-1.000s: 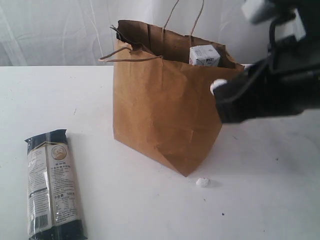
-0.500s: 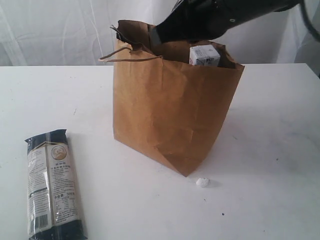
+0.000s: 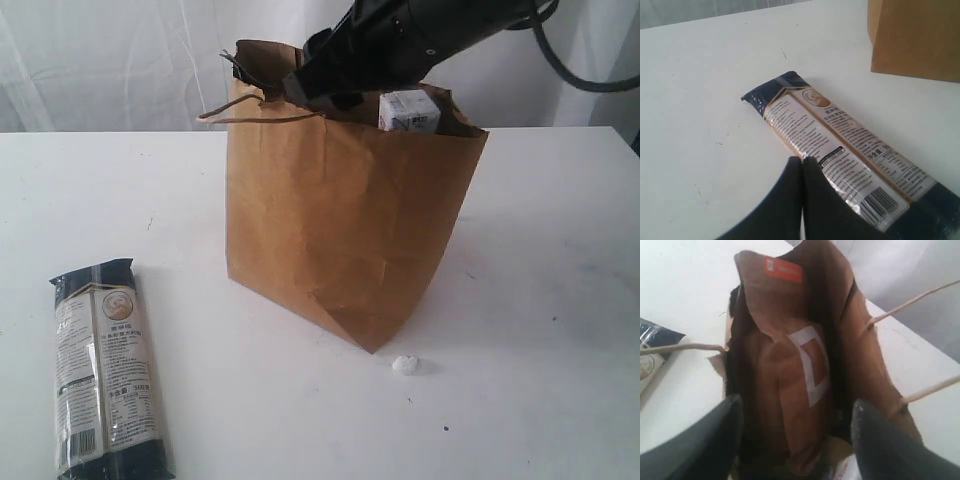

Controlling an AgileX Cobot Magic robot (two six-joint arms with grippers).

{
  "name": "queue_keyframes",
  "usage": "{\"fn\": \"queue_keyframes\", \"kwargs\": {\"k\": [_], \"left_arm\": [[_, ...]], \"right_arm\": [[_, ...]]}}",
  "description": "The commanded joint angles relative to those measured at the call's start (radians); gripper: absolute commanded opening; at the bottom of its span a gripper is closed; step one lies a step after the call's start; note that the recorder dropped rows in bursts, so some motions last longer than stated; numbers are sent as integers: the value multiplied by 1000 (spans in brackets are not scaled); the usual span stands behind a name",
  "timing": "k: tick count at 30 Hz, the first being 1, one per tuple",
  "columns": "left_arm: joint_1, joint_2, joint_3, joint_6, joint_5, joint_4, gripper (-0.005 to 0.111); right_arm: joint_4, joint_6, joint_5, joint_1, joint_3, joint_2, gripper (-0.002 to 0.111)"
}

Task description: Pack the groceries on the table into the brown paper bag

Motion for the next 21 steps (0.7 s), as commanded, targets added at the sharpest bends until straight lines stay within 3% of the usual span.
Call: {"fn": "queue_keyframes", "kwargs": {"k": [1,5,21], "left_arm": [[1,-4,4,3,0,-6,0],[1,-4,4,3,0,-6,0],[1,-4,4,3,0,-6,0]], "right_arm": [[-79,79,13,1,-9,-64,58],[-144,162,39,1,45,-170,57],[-151,269,44,1,612,-775,57]]}}
